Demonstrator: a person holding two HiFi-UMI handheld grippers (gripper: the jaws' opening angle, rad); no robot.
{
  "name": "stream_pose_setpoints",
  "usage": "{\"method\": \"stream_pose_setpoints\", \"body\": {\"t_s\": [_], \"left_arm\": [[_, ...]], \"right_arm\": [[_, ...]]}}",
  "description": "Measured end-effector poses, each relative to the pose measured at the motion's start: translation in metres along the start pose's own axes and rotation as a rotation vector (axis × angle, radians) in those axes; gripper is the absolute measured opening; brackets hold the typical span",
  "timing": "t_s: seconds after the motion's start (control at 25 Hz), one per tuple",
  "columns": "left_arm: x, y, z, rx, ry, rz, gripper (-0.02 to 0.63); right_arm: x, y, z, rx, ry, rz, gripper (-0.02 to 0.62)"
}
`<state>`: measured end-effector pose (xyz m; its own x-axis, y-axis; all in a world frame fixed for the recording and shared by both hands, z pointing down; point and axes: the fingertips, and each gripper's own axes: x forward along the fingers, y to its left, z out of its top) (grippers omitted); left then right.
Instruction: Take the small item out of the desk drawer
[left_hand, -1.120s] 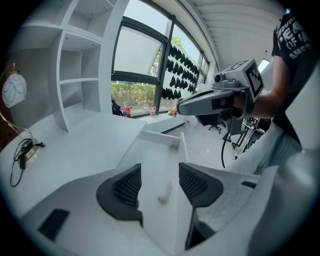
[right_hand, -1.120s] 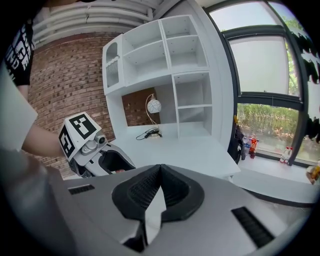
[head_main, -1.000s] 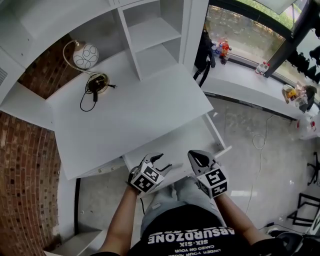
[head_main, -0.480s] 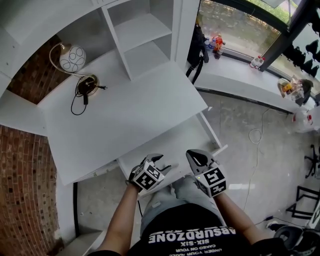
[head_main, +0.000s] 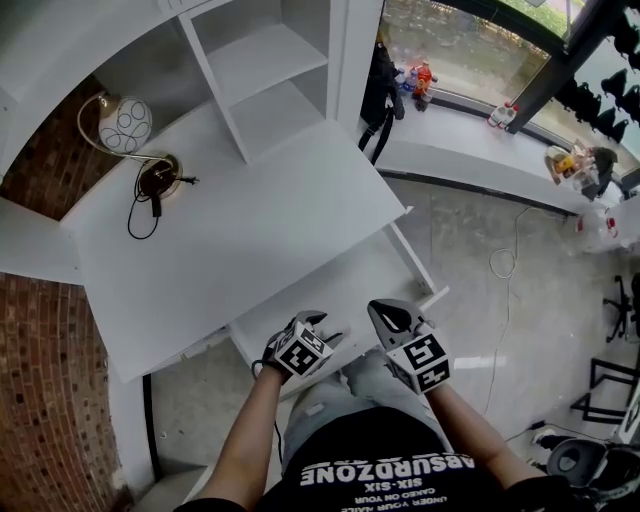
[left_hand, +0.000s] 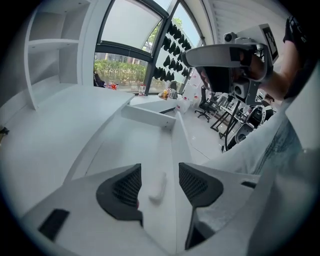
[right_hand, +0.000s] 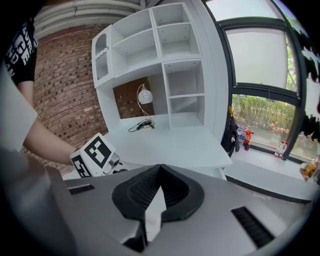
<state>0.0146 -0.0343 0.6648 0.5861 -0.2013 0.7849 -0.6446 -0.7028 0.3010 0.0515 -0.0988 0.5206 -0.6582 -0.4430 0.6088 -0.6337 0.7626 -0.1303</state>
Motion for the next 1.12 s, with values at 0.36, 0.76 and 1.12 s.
{"method": "stream_pose_setpoints", "body": {"t_s": [0.36, 0.76, 1.12], "left_arm": [[0.031, 0.003, -0.017, 0.006, 0.055, -0.03, 0.219], [0.058, 0.003, -0.033, 0.01, 0.118, -0.055, 0.219], [0.075, 0.006, -0.049, -0.001, 0.15, -0.067, 0.219]], "right_arm": [[0.001, -0.002, -0.006, -0.009, 0.026, -0.03, -0.002], [-0.008, 0.0, -0.023, 0.031, 0.041, -0.061, -0.002], [-0.008, 0.003, -0.034, 0.064, 0.057, -0.092, -0.002]]}}
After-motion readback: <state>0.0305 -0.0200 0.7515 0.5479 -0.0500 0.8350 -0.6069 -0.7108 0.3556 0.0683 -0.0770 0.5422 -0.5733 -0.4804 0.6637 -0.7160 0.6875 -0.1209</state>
